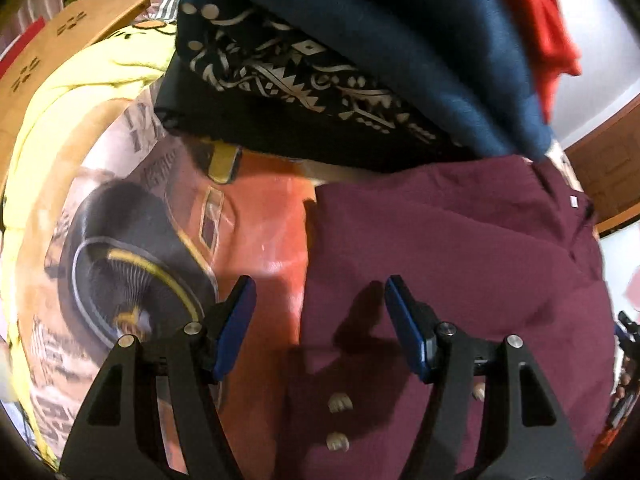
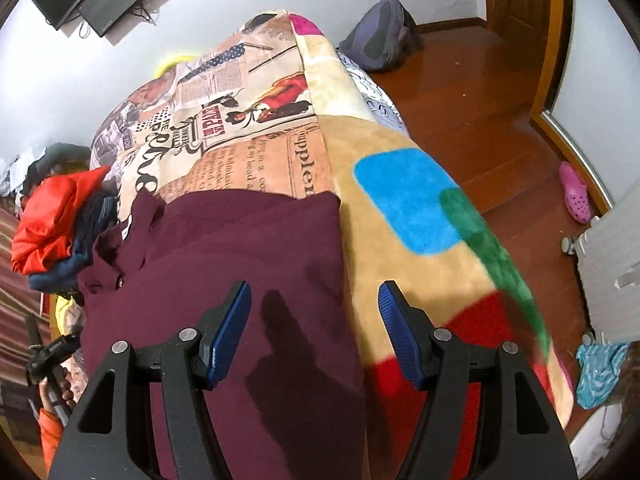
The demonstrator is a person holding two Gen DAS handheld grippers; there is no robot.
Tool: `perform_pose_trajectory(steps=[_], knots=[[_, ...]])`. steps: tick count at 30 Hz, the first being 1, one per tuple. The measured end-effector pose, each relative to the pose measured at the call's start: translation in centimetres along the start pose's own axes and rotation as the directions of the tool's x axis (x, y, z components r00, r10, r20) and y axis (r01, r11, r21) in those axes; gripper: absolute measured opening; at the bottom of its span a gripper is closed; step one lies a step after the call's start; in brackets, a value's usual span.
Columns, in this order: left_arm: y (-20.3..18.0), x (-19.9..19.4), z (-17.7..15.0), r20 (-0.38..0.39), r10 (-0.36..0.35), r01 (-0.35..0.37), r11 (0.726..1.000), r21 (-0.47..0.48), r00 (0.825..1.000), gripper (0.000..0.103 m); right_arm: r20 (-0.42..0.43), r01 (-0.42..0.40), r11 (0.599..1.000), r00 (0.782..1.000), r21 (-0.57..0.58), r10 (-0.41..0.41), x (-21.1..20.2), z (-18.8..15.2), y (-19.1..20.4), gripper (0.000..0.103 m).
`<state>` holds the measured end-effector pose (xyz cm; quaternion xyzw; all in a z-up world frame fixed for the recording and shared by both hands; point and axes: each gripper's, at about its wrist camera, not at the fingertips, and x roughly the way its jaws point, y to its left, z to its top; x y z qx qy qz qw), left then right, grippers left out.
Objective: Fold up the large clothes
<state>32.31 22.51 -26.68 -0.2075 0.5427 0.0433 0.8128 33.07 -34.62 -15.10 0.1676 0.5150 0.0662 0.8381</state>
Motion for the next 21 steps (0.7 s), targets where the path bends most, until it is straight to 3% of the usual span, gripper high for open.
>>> perform_pose_trajectory(steps=[6,9,12,15,17,18,20,21], knots=[[-0.8,2.4,1.1,-0.014,-0.086,0.086,0.996,0.015,0.996,0.066,-0.051,-0.006,0.999,0.999,-0.033,0.004,2.7,2.0,-0.4,0.062],[-1.1,3.2,1.4,-0.008,-0.106,0.106,0.994,0.014,0.994,0.071,-0.120,-0.024,0.999,0.993,-0.033,0.020,4.5,2.6,-0.8,0.062],[-1.6,3.8,1.5,0.007,-0.139,0.139,0.990,0.011,0.990,0.074,-0.132,-0.045,0.999,0.990,0.006,0.045,4.7,3.0,-1.2,0.062],[-2.4,4.1,1.5,0.017,-0.147,0.148,0.989,-0.005,0.989,0.073,-0.128,-0.066,0.998,0.990,0.016,0.068,4.4,2.8,-0.9,0.047],[-3.5,4.0,1.3,0.021,-0.135,0.134,0.991,0.012,0.991,0.056,-0.110,-0.045,0.999,0.993,0.006,0.046,4.1,2.6,-0.4,0.036],[-4.1,3.7,1.0,0.027,-0.100,0.099,0.994,0.035,0.995,0.051,-0.092,-0.016,1.000,0.996,-0.011,0.015,3.8,2.5,0.1,0.032],[-5.4,3.4,0.5,0.041,-0.027,0.023,0.997,0.080,0.999,0.028,-0.054,0.032,0.999,0.998,-0.041,-0.034,3.2,2.2,0.7,0.015],[-6.0,2.9,0.2,0.055,0.020,-0.026,0.994,0.105,0.998,0.016,-0.038,0.038,0.998,0.998,-0.046,-0.040,2.8,2.1,0.7,0.014]])
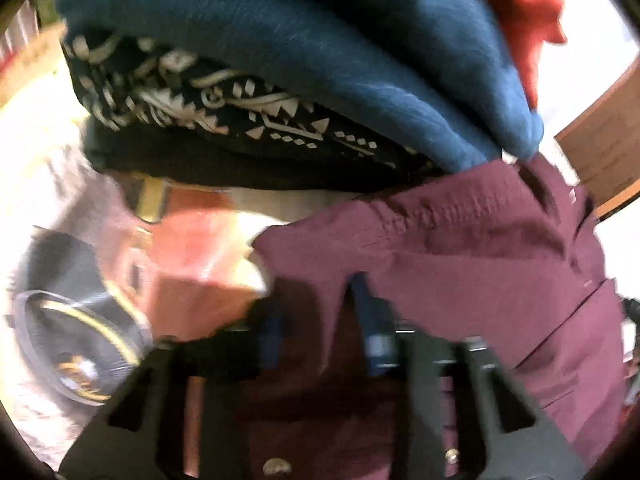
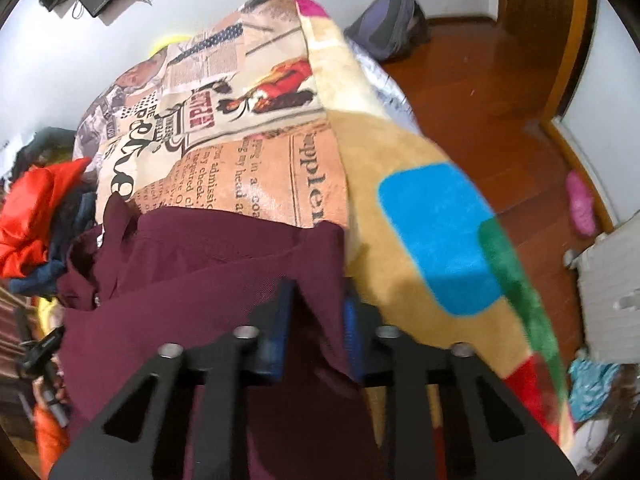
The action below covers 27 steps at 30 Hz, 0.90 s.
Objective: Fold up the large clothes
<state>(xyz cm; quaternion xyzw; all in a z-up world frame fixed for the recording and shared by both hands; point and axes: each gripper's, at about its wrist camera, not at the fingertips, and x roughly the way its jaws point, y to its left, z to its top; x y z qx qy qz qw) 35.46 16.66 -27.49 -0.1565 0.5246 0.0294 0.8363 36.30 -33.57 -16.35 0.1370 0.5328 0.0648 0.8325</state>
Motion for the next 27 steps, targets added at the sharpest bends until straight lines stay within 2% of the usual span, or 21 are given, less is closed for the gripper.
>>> perform_pose_trajectory(steps=[2,4,7,10,12,15,19,23,27], knots=[[-0.9,-1.2,-0.3,0.027,0.034,-0.035,0.999,0.029,0.999,0.005,0.029,-0.006,1.000,1.000,-0.002,0.006,-0.7,0.1,0.0,0.011],[-2.1,-2.9,-0.6,0.062,0.068,-0.071,0.995,0.063,0.996,0.003,0.066,0.004,1.000,0.998,-0.013,-0.004,-1.8,0.0,0.3,0.010],[-4.3,-6.3,-1.4,0.143,0.123,-0.142,0.981,0.135,0.982,0.003,0.109,0.029,0.999,0.994,-0.046,-0.024,-3.4,0.2,1.3,0.010],[-6.1,-9.8,-2.5,0.221,0.142,-0.187,0.962,0.198,0.965,0.002,0.144,0.060,0.994,0.988,-0.092,-0.046,-4.5,0.1,2.4,0.009],[-7.4,-12.2,-3.3,0.278,0.157,-0.224,0.948,0.227,0.948,0.002,0.160,0.080,0.990,0.985,-0.115,-0.061,-5.0,0.0,3.0,0.008],[-6.6,-14.8,-2.5,0.322,0.142,-0.224,0.946,0.236,0.936,0.001,0.179,0.085,0.988,0.982,-0.131,-0.061,-5.6,-0.4,3.2,0.007],[-8.3,-17.5,-1.9,0.379,0.120,-0.229,0.939,0.258,0.917,0.001,0.219,0.082,0.986,0.974,-0.145,-0.049,-7.0,-0.7,3.5,0.004],[-10.3,-20.5,-0.8,0.453,0.118,-0.258,0.930,0.261,0.884,0.001,0.280,0.064,0.982,0.960,-0.175,-0.013,-9.1,0.0,4.6,0.000],[-12.6,-23.6,0.1,0.527,0.071,-0.253,0.926,0.281,0.847,0.001,0.377,0.063,0.974,0.926,-0.216,0.023,-12.3,1.5,6.2,0.000]])
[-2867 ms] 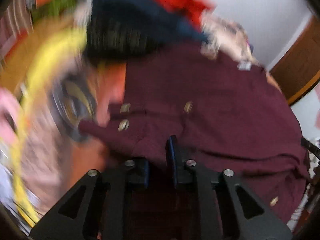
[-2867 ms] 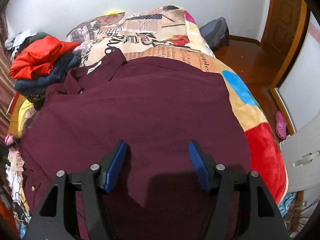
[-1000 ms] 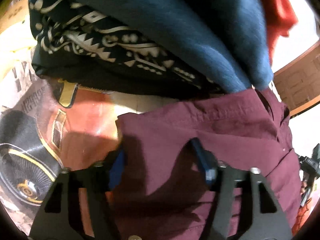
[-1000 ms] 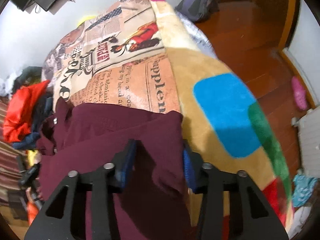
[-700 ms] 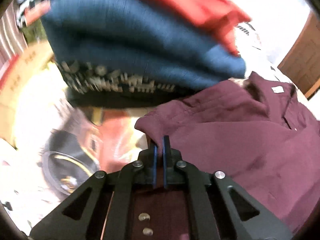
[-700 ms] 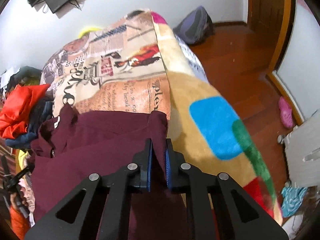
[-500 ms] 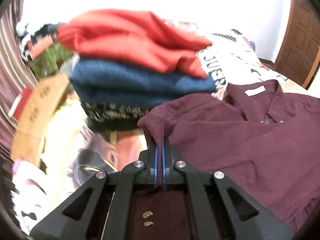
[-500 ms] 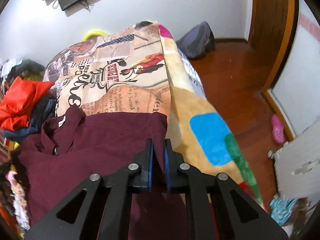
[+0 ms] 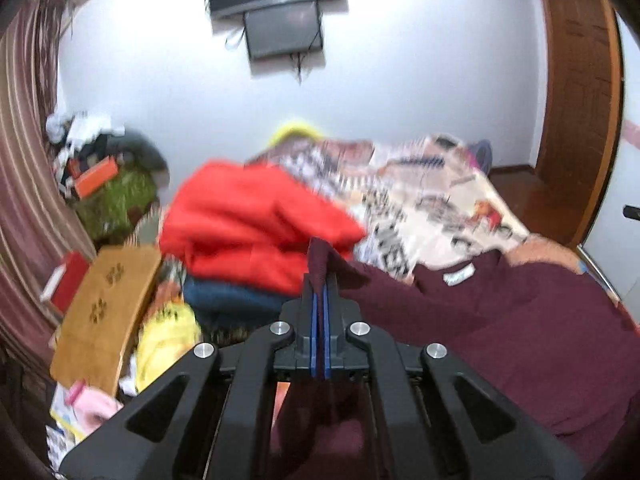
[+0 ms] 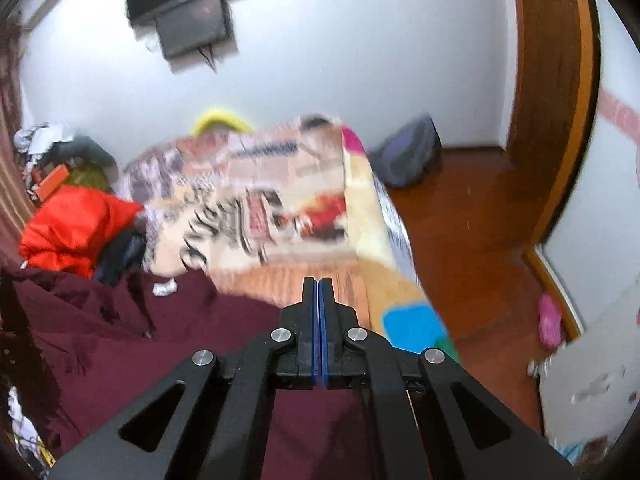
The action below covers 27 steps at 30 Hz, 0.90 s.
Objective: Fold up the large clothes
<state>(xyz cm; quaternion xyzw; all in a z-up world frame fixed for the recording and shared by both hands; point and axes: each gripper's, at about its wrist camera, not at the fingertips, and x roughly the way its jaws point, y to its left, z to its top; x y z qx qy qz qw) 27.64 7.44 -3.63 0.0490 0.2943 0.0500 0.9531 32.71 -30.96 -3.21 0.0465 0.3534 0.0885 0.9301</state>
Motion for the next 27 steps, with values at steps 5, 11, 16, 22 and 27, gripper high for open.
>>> perform_pose_trajectory(steps=[5,11,16,22,27], knots=[[-1.0,0.0,2.1,0.030,-0.007,0.006,1.000,0.029,1.000,0.001,-0.017,-0.047,0.998,0.999,-0.033,0.047,0.6,1.7,0.0,0.001],[0.0,3.6,1.6,-0.029,0.043,-0.042,0.999,0.034,0.999,0.001,-0.212,-0.042,0.999,0.976,0.017,0.045,5.4,-2.5,-2.5,0.050],[1.5,7.2,0.0,-0.094,0.096,-0.093,0.995,0.036,0.991,0.001,-0.345,-0.026,0.993,0.936,0.112,0.063,9.4,-6.6,-4.9,0.051],[2.9,10.8,-1.4,-0.159,0.137,-0.134,0.990,0.034,0.978,0.001,-0.375,-0.006,0.990,0.925,0.143,0.060,11.4,-7.8,-5.3,0.020],[4.3,13.7,-2.6,-0.224,0.137,-0.142,0.990,-0.007,0.965,0.001,-0.332,0.027,0.998,0.943,0.058,-0.006,10.8,-6.8,-4.1,0.008]])
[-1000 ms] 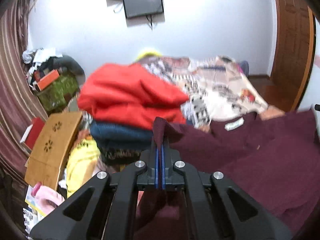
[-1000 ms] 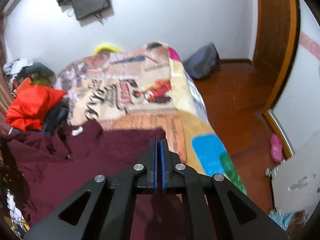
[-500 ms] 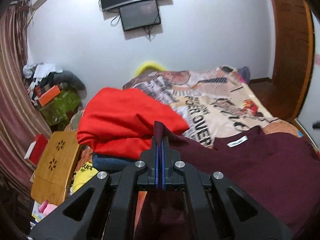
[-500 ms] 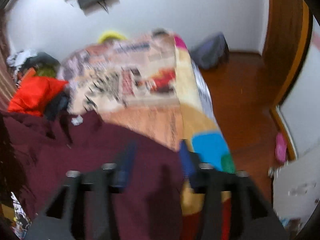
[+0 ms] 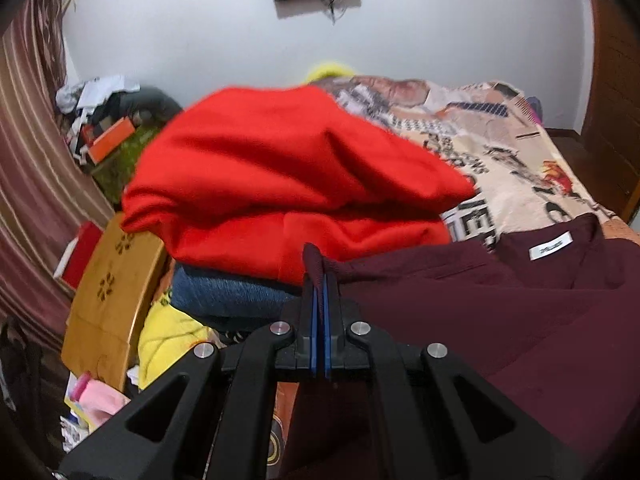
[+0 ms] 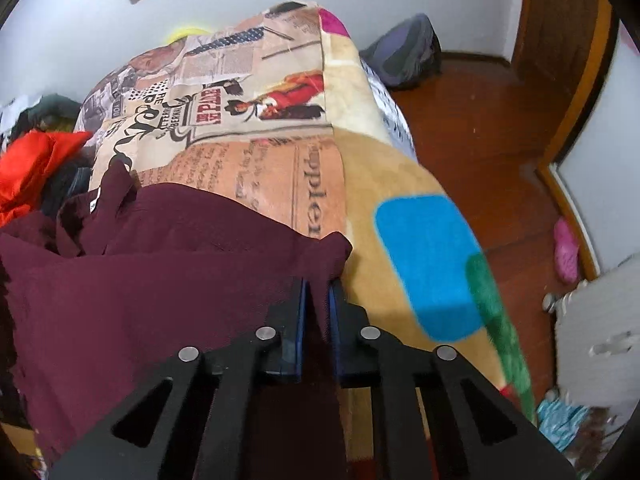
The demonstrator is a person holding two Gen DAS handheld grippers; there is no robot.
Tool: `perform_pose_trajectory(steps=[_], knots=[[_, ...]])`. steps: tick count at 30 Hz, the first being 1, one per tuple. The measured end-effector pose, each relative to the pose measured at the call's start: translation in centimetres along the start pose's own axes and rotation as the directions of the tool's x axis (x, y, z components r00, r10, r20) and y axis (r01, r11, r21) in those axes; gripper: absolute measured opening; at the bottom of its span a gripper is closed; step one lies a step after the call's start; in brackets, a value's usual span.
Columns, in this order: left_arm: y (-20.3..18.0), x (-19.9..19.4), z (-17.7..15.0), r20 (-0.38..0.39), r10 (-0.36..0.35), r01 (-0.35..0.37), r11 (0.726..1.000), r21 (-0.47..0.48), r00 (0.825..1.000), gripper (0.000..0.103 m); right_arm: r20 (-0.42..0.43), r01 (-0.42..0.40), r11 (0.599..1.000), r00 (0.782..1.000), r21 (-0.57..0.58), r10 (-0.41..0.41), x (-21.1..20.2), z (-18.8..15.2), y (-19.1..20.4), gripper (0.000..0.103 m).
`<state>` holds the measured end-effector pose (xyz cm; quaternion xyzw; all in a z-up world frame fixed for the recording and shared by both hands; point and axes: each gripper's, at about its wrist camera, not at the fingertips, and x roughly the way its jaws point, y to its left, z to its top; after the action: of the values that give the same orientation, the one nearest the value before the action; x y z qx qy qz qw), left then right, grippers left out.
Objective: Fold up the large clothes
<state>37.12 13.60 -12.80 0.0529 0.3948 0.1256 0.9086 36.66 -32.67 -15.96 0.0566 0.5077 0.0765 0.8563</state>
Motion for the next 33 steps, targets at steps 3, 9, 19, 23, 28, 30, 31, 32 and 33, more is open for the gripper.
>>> perform_pose_trajectory(steps=[3,9,19,23,28,30,31,32,33], knots=[[0.1,1.2,-0.5,-0.023,0.010,-0.010,1.000,0.007,1.000,0.001,0.058,0.027,0.999,0.998,-0.035,-0.025,-1.0,0.7,0.6,0.004],[1.0,1.6,-1.3,-0.074,-0.023,0.021,0.999,-0.026,0.997,0.002,0.159,0.064,0.997,0.986,-0.042,-0.056,-2.8,3.5,1.5,0.003],[1.9,0.9,-3.9,-0.146,-0.063,0.060,0.998,-0.029,0.987,0.012,0.094,0.065,0.992,0.994,-0.111,-0.054,-2.4,2.6,2.3,0.002],[2.5,-1.1,-4.5,-0.118,-0.053,0.048,0.998,-0.044,0.992,0.044,0.087,0.049,0.988,0.996,-0.148,-0.036,-4.4,1.5,3.3,0.003],[3.3,-4.3,-5.3,-0.072,-0.051,0.048,0.998,-0.051,0.996,0.074,0.126,0.028,0.984,0.992,-0.178,-0.006,-8.2,0.1,4.6,0.017],[3.5,-5.6,-5.9,-0.067,-0.054,0.051,0.998,-0.044,0.996,0.084,0.148,0.023,0.984,0.989,-0.179,0.004,-9.5,-0.7,5.0,0.040],[3.6,-6.0,-6.2,-0.067,-0.058,0.056,0.998,-0.042,0.996,0.089,0.165,0.025,0.984,0.986,-0.178,0.005,-10.4,-1.3,5.2,0.059],[3.7,-6.6,-6.7,-0.066,-0.070,0.068,0.997,-0.037,0.995,0.089,0.177,0.027,0.984,0.984,-0.177,0.005,-10.9,-1.8,5.4,0.072],[3.7,-7.0,-7.1,-0.064,-0.081,0.079,0.996,-0.035,0.995,0.089,0.193,0.027,0.984,0.981,-0.175,0.007,-11.7,-2.5,5.6,0.075]])
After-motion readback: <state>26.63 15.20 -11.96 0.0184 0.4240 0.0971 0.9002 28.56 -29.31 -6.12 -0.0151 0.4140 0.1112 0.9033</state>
